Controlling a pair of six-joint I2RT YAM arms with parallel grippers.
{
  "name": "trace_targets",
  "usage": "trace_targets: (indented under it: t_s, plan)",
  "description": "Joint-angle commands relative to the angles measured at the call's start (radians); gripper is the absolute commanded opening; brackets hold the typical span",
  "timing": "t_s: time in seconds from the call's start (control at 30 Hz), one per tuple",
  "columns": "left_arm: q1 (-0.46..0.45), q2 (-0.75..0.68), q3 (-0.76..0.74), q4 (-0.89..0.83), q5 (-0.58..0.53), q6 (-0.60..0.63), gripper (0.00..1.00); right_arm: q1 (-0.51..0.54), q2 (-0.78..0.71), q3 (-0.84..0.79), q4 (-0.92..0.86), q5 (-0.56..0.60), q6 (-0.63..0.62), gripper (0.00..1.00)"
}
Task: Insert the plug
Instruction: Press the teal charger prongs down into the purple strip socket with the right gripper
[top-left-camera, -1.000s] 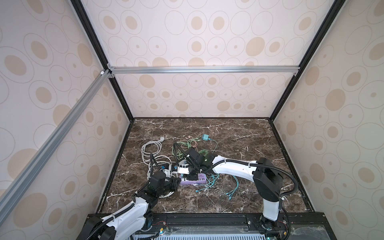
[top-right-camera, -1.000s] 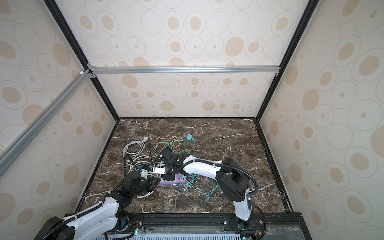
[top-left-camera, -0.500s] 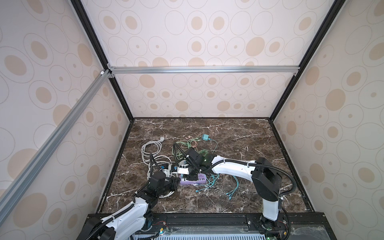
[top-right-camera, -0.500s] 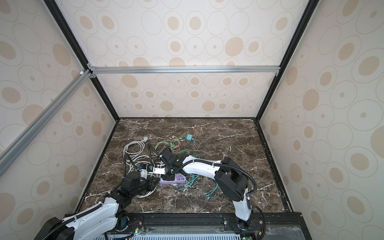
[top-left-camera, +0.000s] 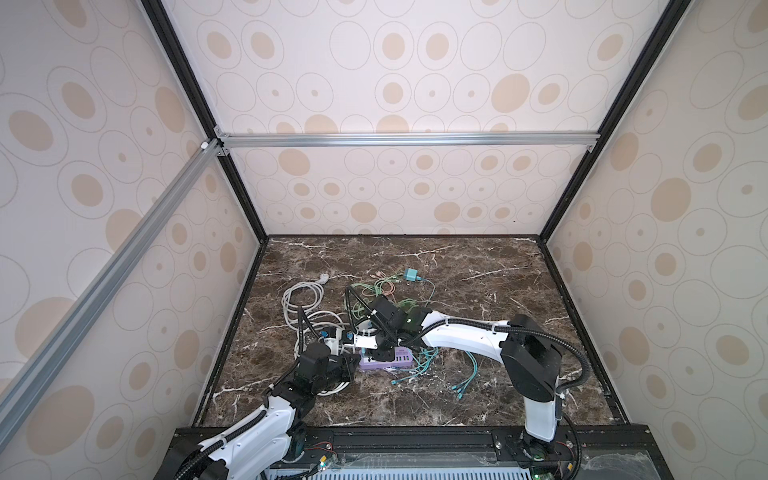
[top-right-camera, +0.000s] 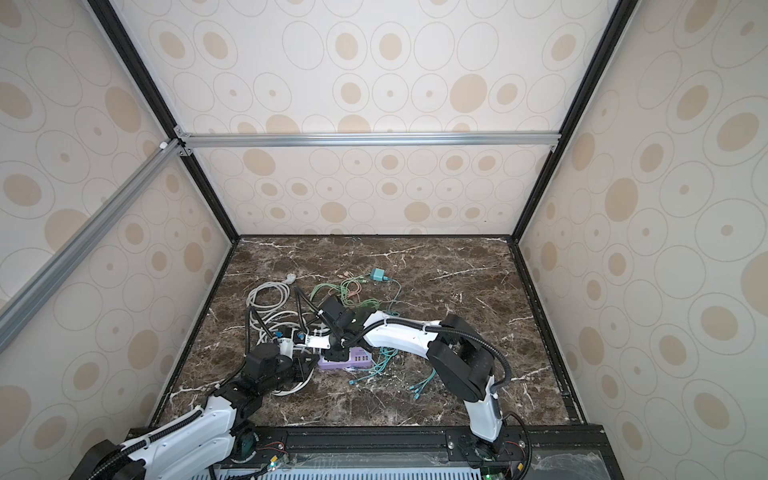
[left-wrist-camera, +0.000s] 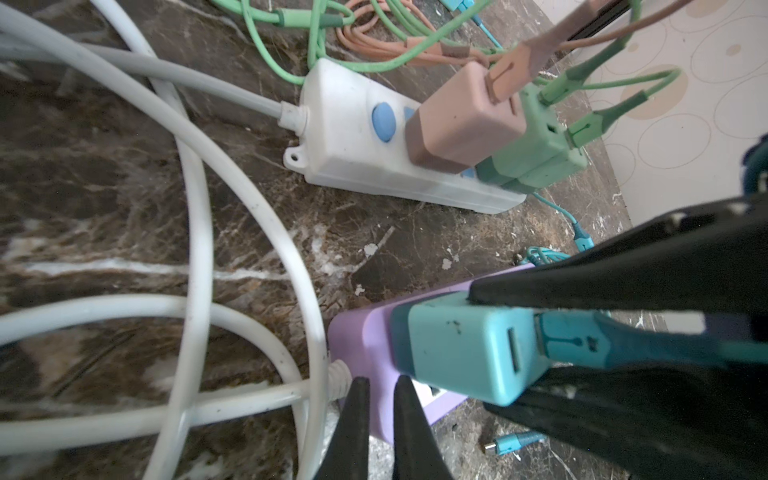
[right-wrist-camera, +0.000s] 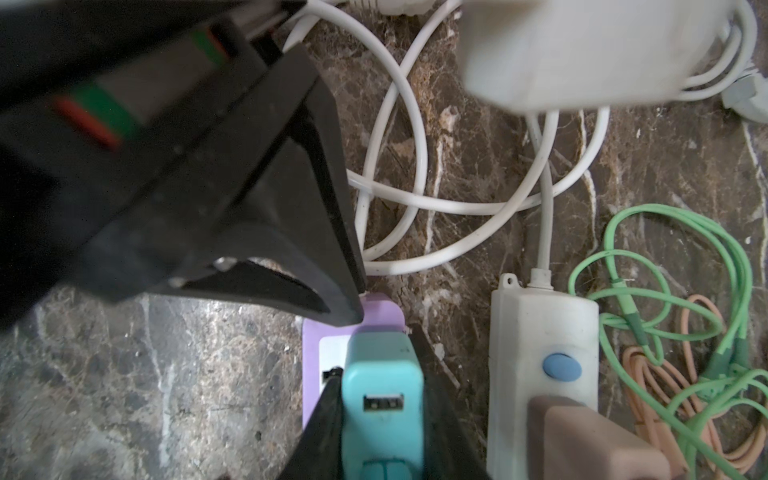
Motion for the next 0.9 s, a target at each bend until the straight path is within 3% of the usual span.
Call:
trace_targets:
  t_s: [0.0, 0.5, 0.57, 0.73, 0.87]
  plan:
    - [-0.003, -0.015, -0.005, -0.024, -0.02, 0.022, 0.13, 0.002, 0.059, -0.005, -0.061, 0.025, -0.025, 0.0]
    - [-0.003, -0.052, -0.021, -0.046, -0.039, 0.011, 0.14, -0.005, 0.063, 0.001, -0.056, 0.014, 0.003, 0.0]
    - [-0.003, -0.06, -0.022, -0.051, -0.038, 0.013, 0.14, -0.005, 0.059, 0.003, -0.054, 0.015, 0.012, 0.04]
    - [-0.003, -0.08, -0.021, -0.062, -0.037, 0.01, 0.14, -0.005, 0.046, 0.024, -0.071, 0.025, 0.042, 0.26]
    - [-0.002, -0.092, -0.021, -0.066, -0.036, 0.008, 0.14, -0.005, 0.027, 0.024, -0.068, 0.018, 0.077, 0.34]
